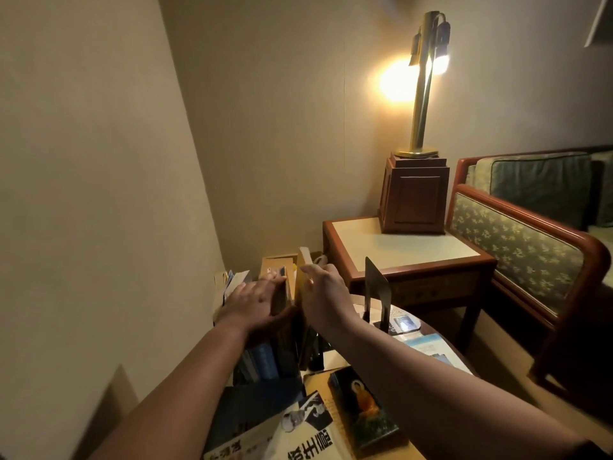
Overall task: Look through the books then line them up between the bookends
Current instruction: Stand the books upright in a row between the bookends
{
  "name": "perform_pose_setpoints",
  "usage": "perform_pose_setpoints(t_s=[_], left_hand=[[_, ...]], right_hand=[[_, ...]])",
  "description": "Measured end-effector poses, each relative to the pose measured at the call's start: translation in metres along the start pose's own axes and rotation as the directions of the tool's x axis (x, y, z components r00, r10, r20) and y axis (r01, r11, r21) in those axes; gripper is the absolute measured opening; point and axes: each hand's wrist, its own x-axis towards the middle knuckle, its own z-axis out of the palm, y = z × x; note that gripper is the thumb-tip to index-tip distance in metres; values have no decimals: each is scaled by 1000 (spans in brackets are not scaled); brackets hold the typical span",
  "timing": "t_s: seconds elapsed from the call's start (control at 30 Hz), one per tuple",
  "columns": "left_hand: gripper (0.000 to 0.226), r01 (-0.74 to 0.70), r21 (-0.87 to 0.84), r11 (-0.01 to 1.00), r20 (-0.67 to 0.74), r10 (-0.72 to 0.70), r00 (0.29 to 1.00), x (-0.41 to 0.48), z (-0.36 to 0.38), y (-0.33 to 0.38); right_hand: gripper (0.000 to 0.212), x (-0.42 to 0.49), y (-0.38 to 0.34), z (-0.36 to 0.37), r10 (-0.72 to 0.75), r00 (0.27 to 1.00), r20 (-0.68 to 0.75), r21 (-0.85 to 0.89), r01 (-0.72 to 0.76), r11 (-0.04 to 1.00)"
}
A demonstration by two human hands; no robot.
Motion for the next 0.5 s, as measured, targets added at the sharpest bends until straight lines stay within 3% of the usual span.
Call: perform_pose_setpoints(t_s=[0.17, 0.37, 0.5], left_hand=[[112, -74, 41, 996, 13, 73, 997, -2, -3, 3], [83, -104, 104, 989, 21, 102, 995, -3, -4, 2], [84, -110, 106, 988, 26, 108, 994, -3, -3, 1]], right_hand=[[36, -8, 21, 23, 50, 998, -39, 78, -46, 996], [33, -19, 34, 36, 14, 992, -122, 57, -7, 998], [27, -23, 39, 40, -29, 989, -142, 37, 35, 999]])
